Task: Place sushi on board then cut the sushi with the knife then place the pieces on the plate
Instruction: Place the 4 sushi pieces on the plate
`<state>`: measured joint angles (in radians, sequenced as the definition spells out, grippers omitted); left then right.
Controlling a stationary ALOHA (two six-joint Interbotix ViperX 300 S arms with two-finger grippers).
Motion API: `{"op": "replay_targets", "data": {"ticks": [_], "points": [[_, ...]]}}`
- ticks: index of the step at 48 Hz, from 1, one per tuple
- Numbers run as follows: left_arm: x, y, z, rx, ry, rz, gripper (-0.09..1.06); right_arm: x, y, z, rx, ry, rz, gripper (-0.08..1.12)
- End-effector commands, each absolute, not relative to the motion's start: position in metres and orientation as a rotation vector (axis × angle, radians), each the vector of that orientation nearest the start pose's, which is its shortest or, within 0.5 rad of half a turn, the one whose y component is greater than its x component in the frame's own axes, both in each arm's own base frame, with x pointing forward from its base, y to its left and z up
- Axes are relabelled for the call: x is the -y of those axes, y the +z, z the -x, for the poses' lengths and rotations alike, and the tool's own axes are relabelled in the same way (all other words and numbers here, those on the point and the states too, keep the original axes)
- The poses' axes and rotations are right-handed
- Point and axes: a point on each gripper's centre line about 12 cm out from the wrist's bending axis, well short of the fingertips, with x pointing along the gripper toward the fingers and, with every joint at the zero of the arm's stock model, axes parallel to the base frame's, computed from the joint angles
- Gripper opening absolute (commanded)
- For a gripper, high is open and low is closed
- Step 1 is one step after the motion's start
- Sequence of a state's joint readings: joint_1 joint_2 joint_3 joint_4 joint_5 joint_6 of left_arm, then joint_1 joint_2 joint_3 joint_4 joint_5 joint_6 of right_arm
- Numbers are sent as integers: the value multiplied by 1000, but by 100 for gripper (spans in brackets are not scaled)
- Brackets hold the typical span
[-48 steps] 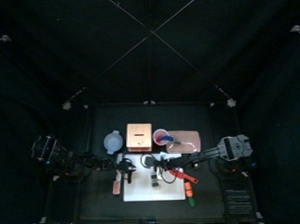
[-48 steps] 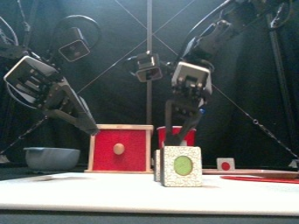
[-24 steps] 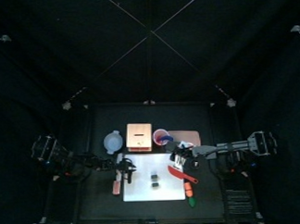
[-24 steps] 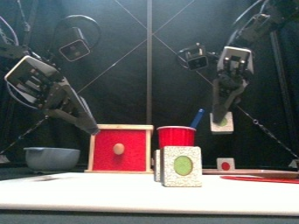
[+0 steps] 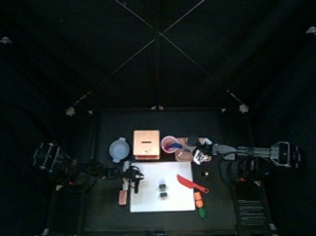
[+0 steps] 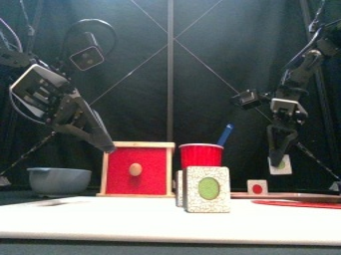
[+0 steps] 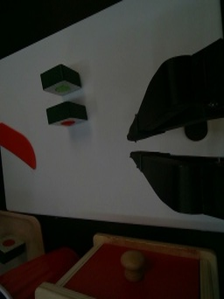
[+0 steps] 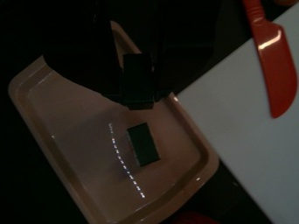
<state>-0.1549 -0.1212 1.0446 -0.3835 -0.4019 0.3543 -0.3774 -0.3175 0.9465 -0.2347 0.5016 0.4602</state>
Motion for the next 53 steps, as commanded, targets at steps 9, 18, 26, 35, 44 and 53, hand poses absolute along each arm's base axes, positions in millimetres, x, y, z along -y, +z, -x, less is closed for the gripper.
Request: {"op": "replay_targets", "data": {"ticks": [9, 18, 26, 35, 44, 53], "points": [[29, 141, -309, -509, -1, -75, 62, 114, 136, -240, -1103, -584, -366, 81], [30, 141, -309, -509, -3, -75, 62, 110, 153, -248, -1041, -570, -370, 82], [29, 141, -310, -509, -2, -74, 62, 79, 176, -268, -970, -458, -343, 82], [30, 141, -310, -509, -2, -74, 62, 31, 200, -300, -908, -282, -264, 82], [30, 141, -310, -509, -2, -72, 62, -9, 203, -332, -876, -150, -215, 82], [30, 141, -310, -509, -2, -72, 62, -33, 187, -365, -866, -80, -196, 82]]}}
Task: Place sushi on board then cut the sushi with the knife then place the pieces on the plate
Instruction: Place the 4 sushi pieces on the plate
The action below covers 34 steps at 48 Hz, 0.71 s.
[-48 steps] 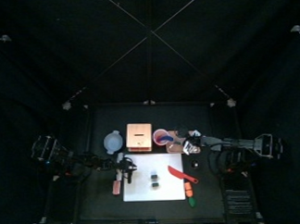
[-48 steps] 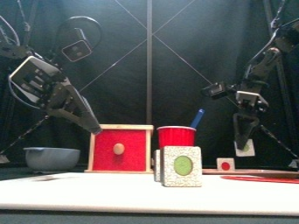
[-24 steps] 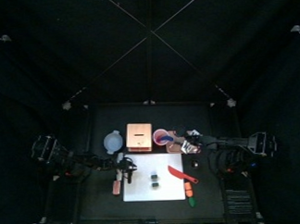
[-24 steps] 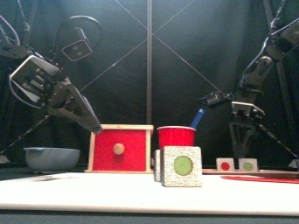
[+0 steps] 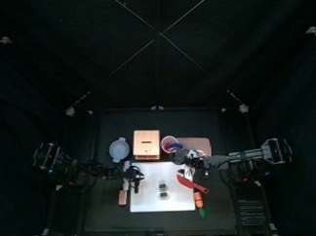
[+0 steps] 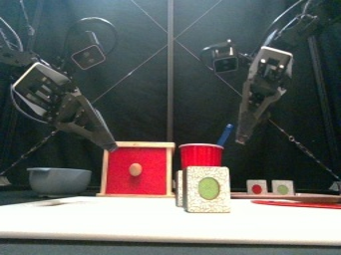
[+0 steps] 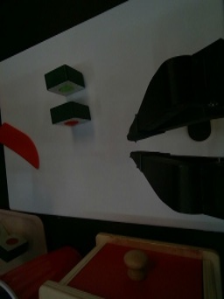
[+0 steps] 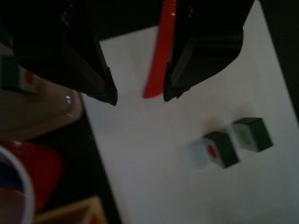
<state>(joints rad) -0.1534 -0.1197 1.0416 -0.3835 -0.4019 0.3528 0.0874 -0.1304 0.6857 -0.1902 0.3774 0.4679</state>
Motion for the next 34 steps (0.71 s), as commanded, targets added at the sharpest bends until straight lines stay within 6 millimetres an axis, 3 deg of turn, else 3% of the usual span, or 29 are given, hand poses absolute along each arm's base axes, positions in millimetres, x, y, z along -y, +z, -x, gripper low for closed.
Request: {"op": "replay_targets", "data": {"ticks": [1, 17, 34], "points": [[30, 141, -310, -509, -1, -72, 62, -36, 184, -370, -868, -74, -193, 82], [31, 140, -309, -512, -6, -74, 62, -52, 167, -411, -882, -43, -169, 83], [31, 137, -306, -522, -8, -76, 62, -61, 158, -425, -896, -32, -159, 83]]}}
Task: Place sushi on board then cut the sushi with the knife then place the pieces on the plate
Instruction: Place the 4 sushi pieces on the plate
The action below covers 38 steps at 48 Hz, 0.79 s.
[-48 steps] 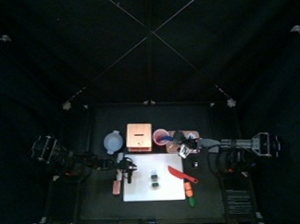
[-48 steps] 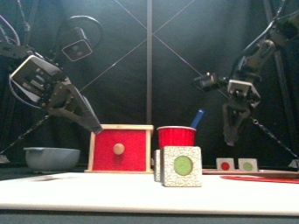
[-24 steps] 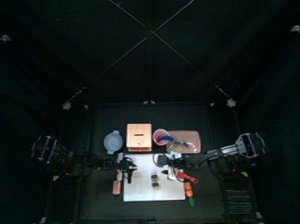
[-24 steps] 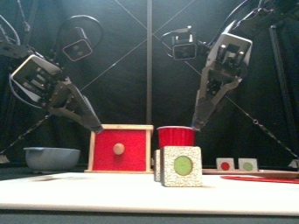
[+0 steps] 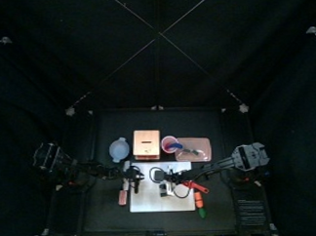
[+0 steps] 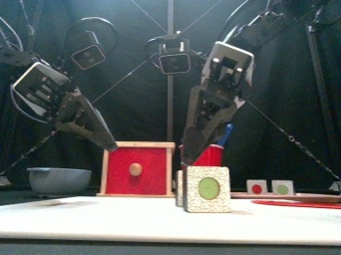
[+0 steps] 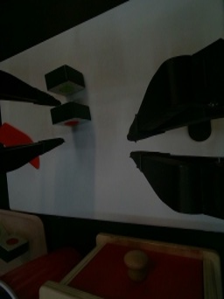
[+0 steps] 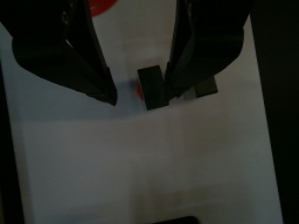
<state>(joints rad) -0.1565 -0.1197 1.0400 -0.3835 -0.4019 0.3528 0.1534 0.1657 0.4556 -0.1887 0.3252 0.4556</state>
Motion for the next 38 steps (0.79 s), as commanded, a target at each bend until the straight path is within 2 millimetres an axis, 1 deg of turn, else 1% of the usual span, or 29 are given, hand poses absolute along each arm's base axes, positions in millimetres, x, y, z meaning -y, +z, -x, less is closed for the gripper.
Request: {"op": "replay_targets", "data": {"ticks": [1, 8, 15, 23, 28, 34, 38], "points": [[31, 137, -306, -522, -8, -76, 62, -61, 157, -425, -900, -31, -159, 83], [31, 136, -305, -525, -8, -76, 62, -64, 150, -427, -917, -30, -156, 83], [31, 136, -305, -525, -8, -76, 62, -66, 148, -429, -919, -25, -147, 83], [31, 136, -305, -525, -8, -76, 62, -67, 138, -429, -940, -23, -133, 81], [31, 136, -305, -525, -8, -76, 62, -67, 135, -429, -946, -22, -120, 75], [30, 136, -305, -527, -6, -76, 62, -65, 136, -429, -949, -27, -118, 61], [31, 136, -305, -525, -8, -76, 62, -63, 139, -426, -960, -37, -118, 56]]}}
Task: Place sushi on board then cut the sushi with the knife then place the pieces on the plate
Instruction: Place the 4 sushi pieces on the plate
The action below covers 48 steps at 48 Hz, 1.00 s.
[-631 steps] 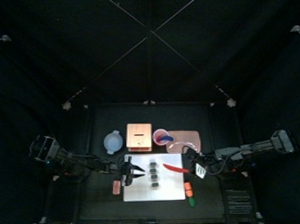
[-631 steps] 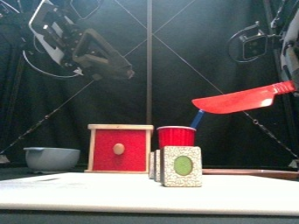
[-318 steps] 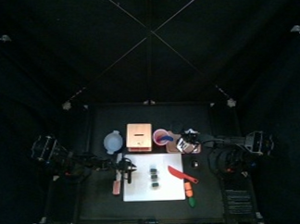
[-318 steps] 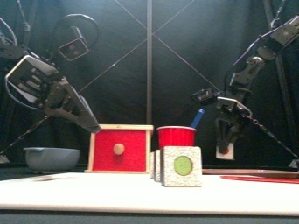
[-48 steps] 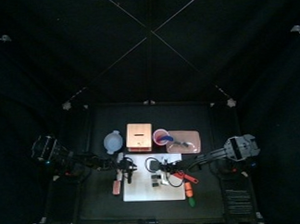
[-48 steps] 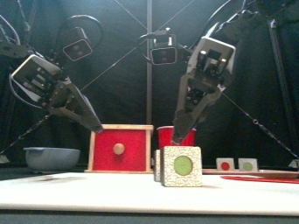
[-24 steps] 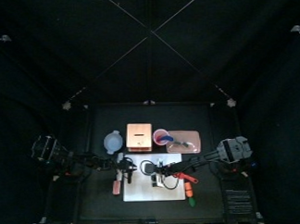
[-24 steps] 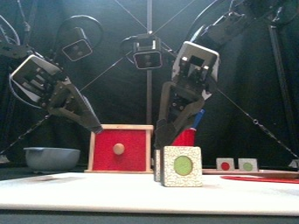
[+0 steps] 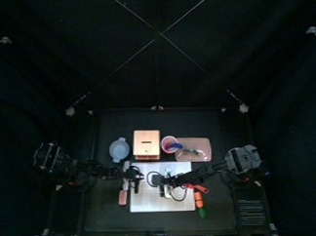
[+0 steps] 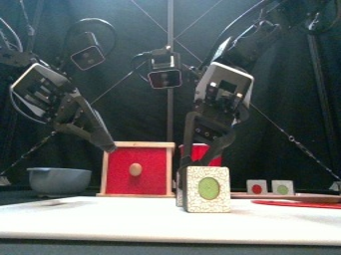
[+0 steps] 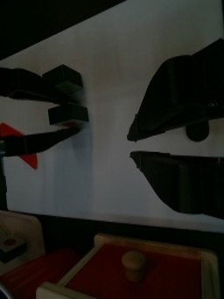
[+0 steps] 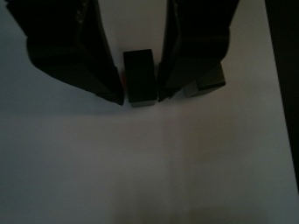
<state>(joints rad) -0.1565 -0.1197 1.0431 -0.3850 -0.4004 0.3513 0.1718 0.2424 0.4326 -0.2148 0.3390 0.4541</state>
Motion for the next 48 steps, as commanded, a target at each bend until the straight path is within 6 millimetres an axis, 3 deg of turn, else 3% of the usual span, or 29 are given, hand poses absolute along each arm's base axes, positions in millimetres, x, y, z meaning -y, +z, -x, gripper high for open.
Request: {"op": "replay_targets", "data": {"ticks": [1, 9, 27, 36, 48], "points": [[30, 136, -305, -525, -6, -76, 62, -62, 141, -424, -962, -39, -117, 56], [30, 136, -305, -525, -7, -77, 62, -46, 164, -406, -971, -88, -135, 57], [30, 137, -306, -524, -5, -77, 62, 9, 200, -328, -969, -230, -218, 57], [29, 137, -306, -522, -2, -75, 62, 34, 204, -288, -946, -310, -269, 57], [29, 138, -307, -519, -2, -75, 62, 69, 192, -241, -965, -458, -336, 57]]}}
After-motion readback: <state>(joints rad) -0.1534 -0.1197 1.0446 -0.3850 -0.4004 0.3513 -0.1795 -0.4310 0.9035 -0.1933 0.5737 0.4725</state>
